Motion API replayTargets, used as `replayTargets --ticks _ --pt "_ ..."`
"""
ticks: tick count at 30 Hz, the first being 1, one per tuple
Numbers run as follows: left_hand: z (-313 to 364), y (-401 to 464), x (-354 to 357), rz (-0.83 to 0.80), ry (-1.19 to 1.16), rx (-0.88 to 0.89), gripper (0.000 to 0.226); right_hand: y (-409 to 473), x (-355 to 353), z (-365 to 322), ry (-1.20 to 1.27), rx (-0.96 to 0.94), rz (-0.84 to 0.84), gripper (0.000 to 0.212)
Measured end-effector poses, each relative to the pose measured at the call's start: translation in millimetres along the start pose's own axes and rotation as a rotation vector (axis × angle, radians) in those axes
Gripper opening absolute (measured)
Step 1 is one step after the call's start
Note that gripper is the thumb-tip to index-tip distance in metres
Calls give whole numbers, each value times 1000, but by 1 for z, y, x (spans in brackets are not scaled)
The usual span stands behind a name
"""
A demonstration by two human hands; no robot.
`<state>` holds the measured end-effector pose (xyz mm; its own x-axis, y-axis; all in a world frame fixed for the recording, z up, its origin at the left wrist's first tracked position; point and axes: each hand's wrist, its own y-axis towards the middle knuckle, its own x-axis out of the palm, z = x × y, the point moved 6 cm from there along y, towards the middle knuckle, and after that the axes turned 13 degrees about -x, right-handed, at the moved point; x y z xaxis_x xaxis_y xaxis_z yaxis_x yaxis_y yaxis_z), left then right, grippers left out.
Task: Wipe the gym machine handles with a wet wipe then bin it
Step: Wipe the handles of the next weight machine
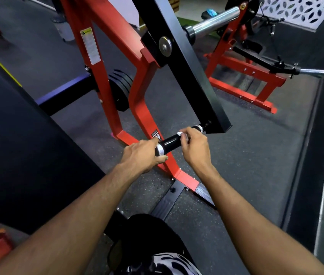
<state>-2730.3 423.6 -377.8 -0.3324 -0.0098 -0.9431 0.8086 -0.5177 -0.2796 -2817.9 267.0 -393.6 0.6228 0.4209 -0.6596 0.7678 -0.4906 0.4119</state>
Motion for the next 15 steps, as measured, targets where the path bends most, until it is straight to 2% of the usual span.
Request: replayTargets --ticks 5,8,12,15 --pt "0 -1 -1 7 -19 15 48 -13 17 -55 104 -79 -178 13" --pt "-1 -3 0 6 7 6 53 11 5 -48 108 -55 -396 12" --pt "-3 -4 2 -24 -55 -13 59 83 -16 8 -340 -68 -629 23" --pt "-3 -5 0 -13 -64 -7 54 102 -5 26 -463 -85 -903 35"
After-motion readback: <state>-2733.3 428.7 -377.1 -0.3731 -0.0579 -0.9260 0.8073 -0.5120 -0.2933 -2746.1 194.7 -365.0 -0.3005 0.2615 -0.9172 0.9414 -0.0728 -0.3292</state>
